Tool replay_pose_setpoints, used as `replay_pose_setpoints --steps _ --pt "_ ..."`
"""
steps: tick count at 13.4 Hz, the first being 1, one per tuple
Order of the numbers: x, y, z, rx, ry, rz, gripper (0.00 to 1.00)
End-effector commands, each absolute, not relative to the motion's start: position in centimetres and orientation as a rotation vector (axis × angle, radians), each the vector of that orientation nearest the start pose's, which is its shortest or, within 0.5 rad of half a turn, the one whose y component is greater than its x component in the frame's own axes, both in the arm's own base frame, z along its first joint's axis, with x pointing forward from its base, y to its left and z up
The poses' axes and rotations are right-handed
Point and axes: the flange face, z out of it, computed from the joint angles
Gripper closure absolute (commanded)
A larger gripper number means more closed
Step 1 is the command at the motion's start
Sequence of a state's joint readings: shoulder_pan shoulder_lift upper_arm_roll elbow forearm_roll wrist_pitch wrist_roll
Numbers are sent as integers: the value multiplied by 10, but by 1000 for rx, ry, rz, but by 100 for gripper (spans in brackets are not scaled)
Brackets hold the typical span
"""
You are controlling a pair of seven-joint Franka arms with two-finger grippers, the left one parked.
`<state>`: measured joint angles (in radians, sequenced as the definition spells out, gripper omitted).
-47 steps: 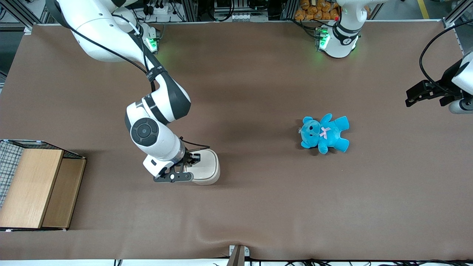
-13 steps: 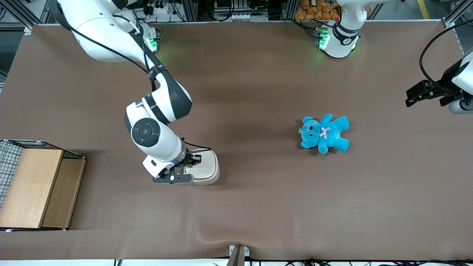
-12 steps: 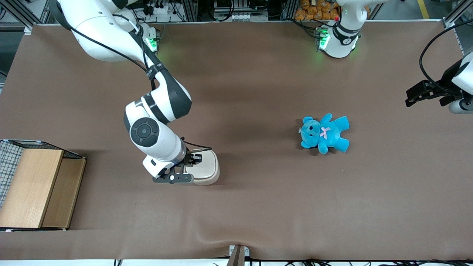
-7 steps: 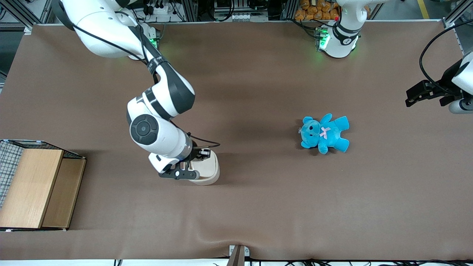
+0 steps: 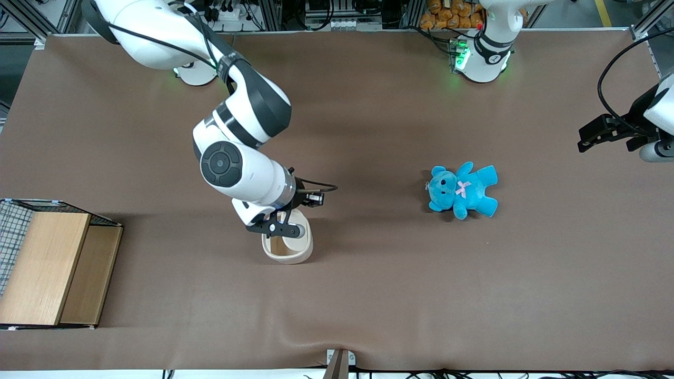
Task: Open trash can with right arm
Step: 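Lift the gripped lid edge upward to swing the lid open, then open the right gripper and withdraw it away from the can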
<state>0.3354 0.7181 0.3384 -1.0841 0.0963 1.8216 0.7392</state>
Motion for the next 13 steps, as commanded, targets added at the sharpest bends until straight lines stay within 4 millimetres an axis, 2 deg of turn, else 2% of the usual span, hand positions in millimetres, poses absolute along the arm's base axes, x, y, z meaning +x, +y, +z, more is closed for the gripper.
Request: replay_pose_setpoints --steps 1,2,4,5,7,9,13 --pt "627 395 457 -2835 262 260 37" --pt "628 384 469 -2837 271 247 0" --pt "629 362 497 -2842 270 217 0" --pt "626 349 503 -2873 276 261 0" --pt "634 303 511 -2893 338 330 0" --pt "643 263 511 -2905 328 379 0" --pt "649 207 526 -2945 236 366 0"
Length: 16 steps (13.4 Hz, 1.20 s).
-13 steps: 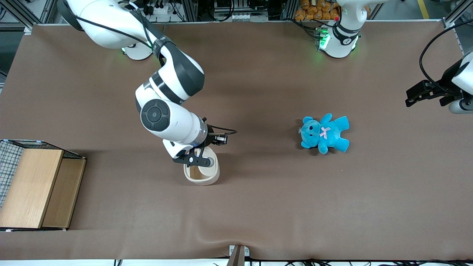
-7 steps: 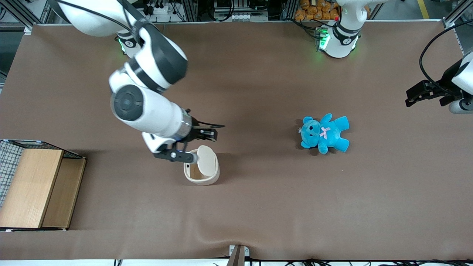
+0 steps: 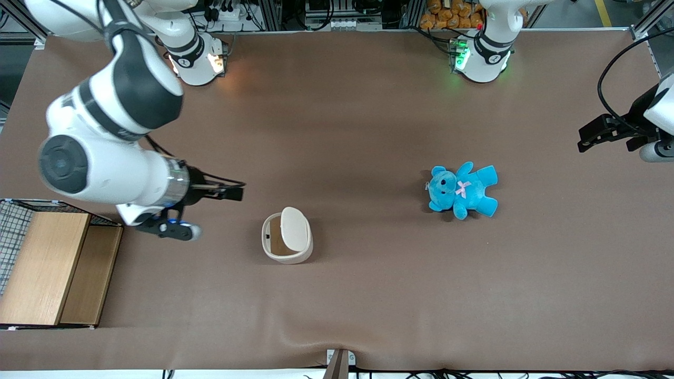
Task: Open trash can with right arm
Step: 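Open the right gripper and withdraw it away from the can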
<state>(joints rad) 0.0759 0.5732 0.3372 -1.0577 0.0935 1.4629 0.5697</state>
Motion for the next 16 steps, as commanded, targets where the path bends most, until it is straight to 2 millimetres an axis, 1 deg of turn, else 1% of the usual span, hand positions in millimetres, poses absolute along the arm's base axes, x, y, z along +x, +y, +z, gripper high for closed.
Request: replay_pose_setpoints --steps 1,4,6,7,8,10,11,13,14,15,16 --pt "650 197 529 -2967 225 359 0" --pt "650 175 543 -3009 239 309 0" --pt "649 155 557 -3012 155 273 0" --pt "646 147 560 -3017 150 275 0" --pt "641 141 569 -3024 160 257 0" --pt "631 137 590 -3059 164 209 0" --pt "621 135 602 -3084 145 182 0" --pt "604 116 620 -3117 117 147 0" --pt "594 110 628 -3127 115 134 0" --pt "583 105 640 -3138 116 111 0" --pt "574 101 643 -3146 114 110 0"
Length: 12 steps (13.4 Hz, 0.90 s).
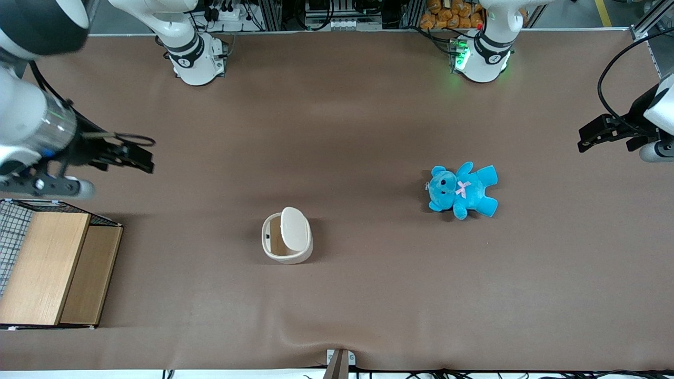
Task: Open trash can with right arm
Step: 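Open the right gripper and withdraw it away from the can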
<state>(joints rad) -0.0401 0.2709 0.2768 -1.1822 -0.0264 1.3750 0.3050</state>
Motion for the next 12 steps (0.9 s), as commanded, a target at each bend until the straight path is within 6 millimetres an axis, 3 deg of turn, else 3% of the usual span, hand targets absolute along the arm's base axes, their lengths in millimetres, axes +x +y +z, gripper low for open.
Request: replay_pose_setpoints --steps 1,6,9,12 --pt "564 95 650 -3154 103 101 0" --pt "520 56 644 -3172 61 20 0" --pt "528 44 659 -3168 -5 -58 0" --pt "530 10 664 -3129 21 -69 0"
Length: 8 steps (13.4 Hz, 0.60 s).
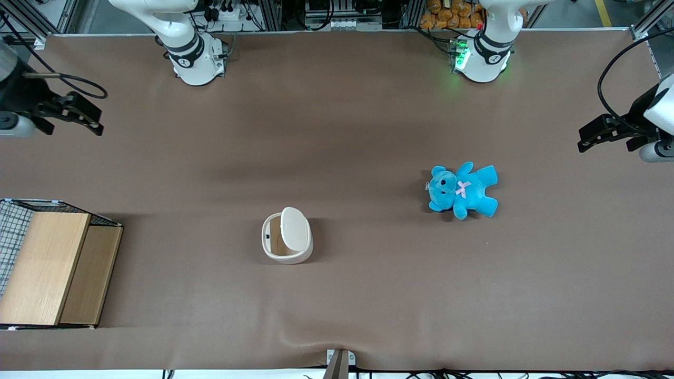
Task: Open trash can with right arm
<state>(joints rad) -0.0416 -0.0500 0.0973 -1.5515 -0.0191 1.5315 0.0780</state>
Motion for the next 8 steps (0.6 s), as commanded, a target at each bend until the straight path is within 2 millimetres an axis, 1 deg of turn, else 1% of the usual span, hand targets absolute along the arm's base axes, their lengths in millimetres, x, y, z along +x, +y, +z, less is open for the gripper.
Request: replay_pose_setpoints --steps 1,4,8 --pt "530 0 663 -3112 4 -65 0" --pt "528 -20 664 -3110 -34 -60 0" --pt "528 -19 665 -3111 -32 -62 0"
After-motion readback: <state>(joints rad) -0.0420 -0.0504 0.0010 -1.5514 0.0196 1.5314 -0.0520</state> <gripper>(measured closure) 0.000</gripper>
